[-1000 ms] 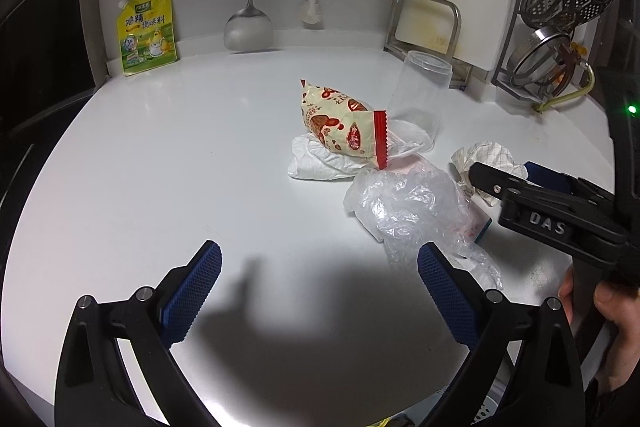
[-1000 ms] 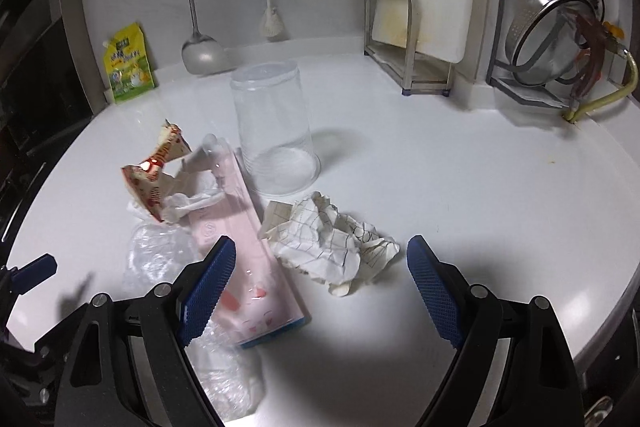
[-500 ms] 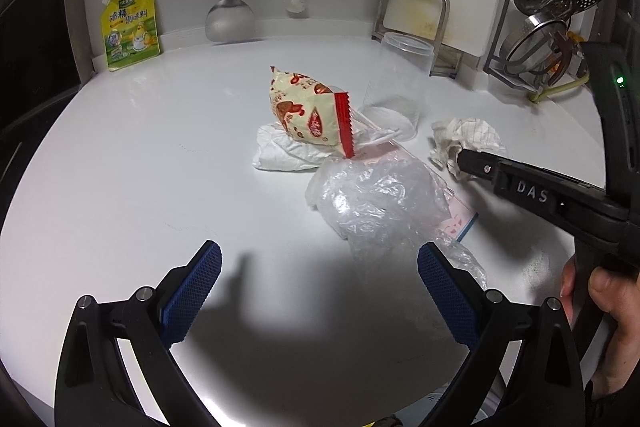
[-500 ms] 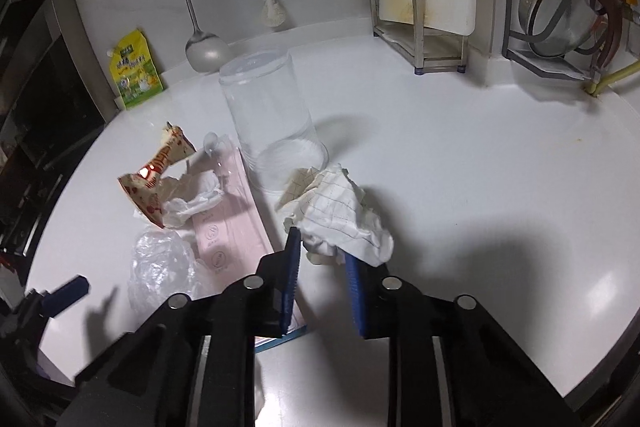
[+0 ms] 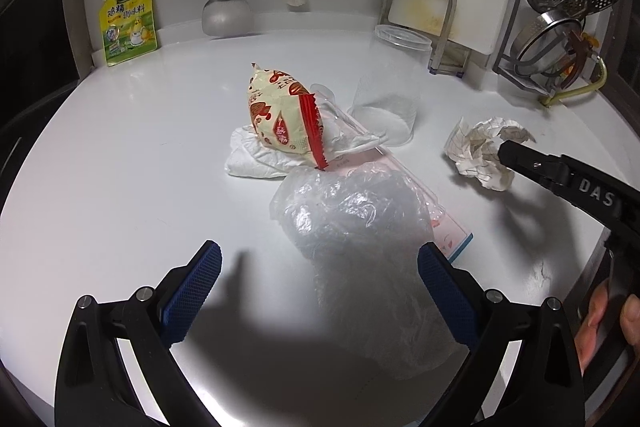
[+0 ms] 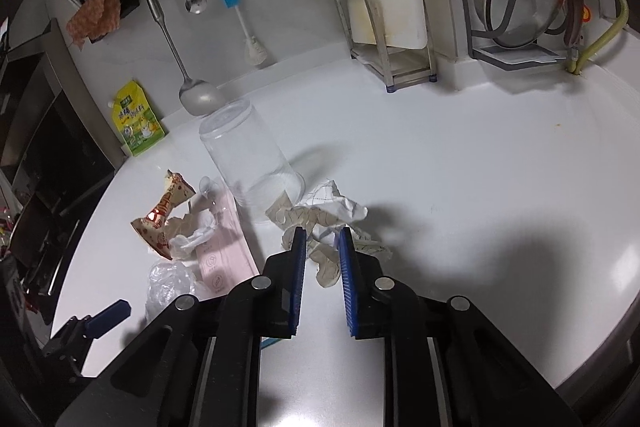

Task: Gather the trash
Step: 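Grasp the crumpled tissue with the right tool while the left tool grasps the clear plastic bag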

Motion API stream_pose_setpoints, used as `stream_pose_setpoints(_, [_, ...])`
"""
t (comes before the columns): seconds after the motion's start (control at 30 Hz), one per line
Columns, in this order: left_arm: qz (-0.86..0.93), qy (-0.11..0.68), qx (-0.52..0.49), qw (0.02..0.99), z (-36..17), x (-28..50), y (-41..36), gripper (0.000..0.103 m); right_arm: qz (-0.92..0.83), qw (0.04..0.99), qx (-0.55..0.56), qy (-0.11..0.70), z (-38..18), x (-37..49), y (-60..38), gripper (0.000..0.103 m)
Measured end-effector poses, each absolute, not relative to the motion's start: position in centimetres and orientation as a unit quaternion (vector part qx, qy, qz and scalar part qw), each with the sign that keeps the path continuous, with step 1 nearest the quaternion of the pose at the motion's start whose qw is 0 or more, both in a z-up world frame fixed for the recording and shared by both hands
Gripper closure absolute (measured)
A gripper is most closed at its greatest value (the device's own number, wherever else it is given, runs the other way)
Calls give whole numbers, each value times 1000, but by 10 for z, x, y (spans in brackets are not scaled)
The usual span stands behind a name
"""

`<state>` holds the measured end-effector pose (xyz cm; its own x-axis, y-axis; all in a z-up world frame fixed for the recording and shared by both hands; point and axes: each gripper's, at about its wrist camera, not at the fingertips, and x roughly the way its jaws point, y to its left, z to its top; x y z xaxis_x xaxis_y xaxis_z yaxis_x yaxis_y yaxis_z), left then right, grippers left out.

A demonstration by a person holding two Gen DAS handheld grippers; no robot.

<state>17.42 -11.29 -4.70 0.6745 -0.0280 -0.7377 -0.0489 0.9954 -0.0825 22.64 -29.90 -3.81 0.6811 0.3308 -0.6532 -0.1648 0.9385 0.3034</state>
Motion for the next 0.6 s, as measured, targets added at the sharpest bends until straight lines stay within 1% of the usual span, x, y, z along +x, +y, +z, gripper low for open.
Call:
stream_pose_setpoints(0.1, [11,408,-45,912,-50,179,-117,6,139,909,116,374,-37,226,-301,86])
stream_pose_setpoints(0.2, [12,412,-41,910,-53,183,-121,9,138,909,119,374,-38,226,-303,87])
stream_pose_setpoints(0.23, [13,411,-39,911,-53,183,-121,14,138,909,121,374,-38,226,-303,87])
stream_pose_setpoints(0.27, [14,411,-35,911,-54,183,-122,24,138,909,121,374,-38,226,-303,87])
stream_pose_setpoints(0.3, [12,412,-32,911,-54,184,-123,29,138,909,121,374,-38,226,-303,87])
stream_pose_setpoints(0.33, [11,414,-31,910,-55,185,-123,37,139,909,121,374,-38,226,-303,87])
stream_pose_setpoints(0.37, [9,416,-32,909,-56,186,-122,42,139,909,121,373,-38,226,-303,87])
stream_pose_setpoints(0.43, [6,414,-34,909,-56,185,-121,46,139,909,120,373,-38,226,-303,87])
stream_pose_setpoints(0.53, [-3,411,-29,911,-55,183,-123,60,141,909,117,373,-38,226,-301,87])
stream_pose_setpoints(0.6, [-9,410,-27,911,-54,182,-123,64,144,910,114,373,-38,225,-300,87])
